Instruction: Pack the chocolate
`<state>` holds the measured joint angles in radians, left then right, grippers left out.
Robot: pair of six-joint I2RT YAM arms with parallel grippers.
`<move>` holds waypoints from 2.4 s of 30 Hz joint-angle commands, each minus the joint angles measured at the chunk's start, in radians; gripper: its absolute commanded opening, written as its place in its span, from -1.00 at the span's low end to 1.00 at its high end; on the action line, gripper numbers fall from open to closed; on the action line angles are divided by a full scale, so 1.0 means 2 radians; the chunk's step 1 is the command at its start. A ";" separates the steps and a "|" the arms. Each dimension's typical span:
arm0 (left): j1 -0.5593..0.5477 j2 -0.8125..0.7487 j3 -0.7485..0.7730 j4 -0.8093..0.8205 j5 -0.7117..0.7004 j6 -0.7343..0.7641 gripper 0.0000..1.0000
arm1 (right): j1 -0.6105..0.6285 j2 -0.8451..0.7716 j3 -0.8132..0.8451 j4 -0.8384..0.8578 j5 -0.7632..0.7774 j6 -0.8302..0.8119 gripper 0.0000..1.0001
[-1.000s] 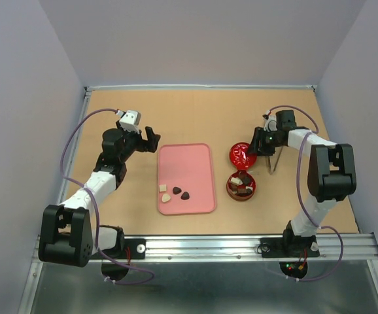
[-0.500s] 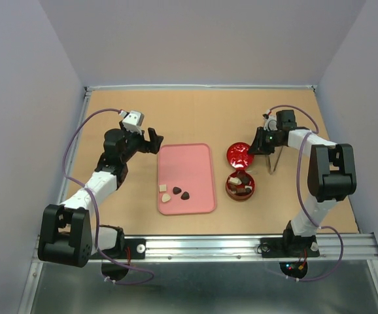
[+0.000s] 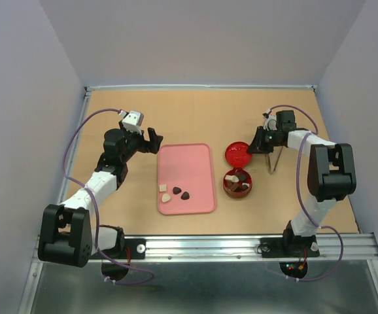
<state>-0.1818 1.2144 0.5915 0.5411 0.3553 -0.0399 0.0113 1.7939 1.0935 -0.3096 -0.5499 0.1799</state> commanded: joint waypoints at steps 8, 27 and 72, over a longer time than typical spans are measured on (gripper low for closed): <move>-0.002 -0.001 0.026 0.016 -0.004 0.008 0.91 | -0.003 -0.026 -0.050 0.116 -0.010 0.036 -0.53; -0.042 0.005 0.030 0.049 0.016 -0.023 0.91 | -0.002 -0.079 -0.101 0.246 -0.003 0.064 -0.42; -0.274 0.279 0.299 0.001 -0.119 -0.154 0.95 | 0.099 -0.248 -0.208 0.212 0.014 0.029 -0.13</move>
<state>-0.7177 1.7645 1.1351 0.5606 0.1417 -0.3511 0.1753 1.3270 0.6998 0.1043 -0.5327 0.2569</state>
